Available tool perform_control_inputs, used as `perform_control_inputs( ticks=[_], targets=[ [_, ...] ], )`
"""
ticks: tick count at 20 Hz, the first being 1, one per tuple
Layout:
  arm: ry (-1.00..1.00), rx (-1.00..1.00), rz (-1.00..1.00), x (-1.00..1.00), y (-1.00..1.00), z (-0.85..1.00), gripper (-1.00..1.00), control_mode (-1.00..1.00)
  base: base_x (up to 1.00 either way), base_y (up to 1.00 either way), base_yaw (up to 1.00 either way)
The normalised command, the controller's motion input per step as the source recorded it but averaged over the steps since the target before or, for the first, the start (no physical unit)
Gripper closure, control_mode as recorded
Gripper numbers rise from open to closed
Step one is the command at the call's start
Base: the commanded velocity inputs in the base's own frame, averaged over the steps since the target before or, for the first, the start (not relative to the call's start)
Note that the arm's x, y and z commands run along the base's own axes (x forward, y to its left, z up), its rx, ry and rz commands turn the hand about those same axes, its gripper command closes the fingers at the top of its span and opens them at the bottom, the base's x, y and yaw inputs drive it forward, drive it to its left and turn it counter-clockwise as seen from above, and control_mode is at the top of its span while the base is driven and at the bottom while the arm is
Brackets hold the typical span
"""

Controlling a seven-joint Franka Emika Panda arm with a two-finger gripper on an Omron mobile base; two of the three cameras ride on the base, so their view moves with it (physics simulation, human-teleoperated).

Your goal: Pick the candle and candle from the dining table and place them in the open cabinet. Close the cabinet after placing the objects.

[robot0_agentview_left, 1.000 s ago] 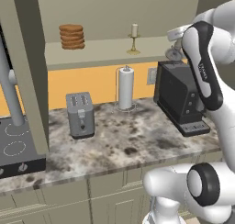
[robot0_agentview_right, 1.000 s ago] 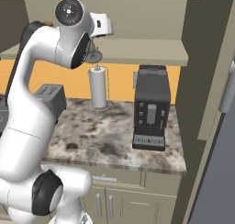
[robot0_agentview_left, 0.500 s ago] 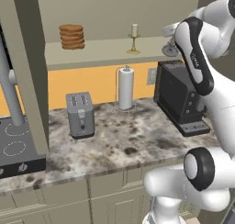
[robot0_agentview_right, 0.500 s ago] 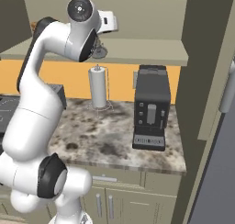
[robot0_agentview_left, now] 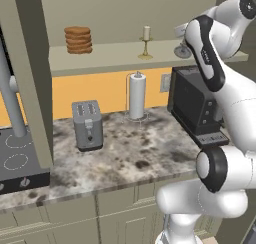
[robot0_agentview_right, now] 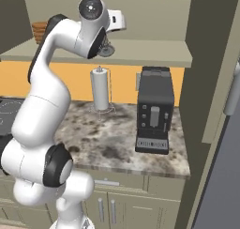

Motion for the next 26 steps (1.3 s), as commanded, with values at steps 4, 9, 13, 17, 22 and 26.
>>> perform_control_inputs(
  ticks=[4,9,13,17,22,26],
  targets=[
    [0.0,0.0,0.0,0.24,-0.21,-0.01,1.0,-1.0,0.0,0.0,0.0],
    [0.0,0.0,0.0,0.24,-0.15,-0.07,1.0,-1.0,0.0,0.0,0.0],
    [0.0,0.0,0.0,0.24,-0.11,-0.09,1.0,-1.0,0.0,0.0,0.0],
    [0.0,0.0,0.0,0.28,-0.1,-0.05,1.0,-1.0,0.0,0.0,0.0],
    [0.0,0.0,0.0,0.34,-0.01,0.0,1.0,-1.0,0.0,0.0,0.0],
    [0.0,0.0,0.0,0.36,0.0,-0.02,1.0,-1.0,0.0,0.0,0.0]
  ],
)
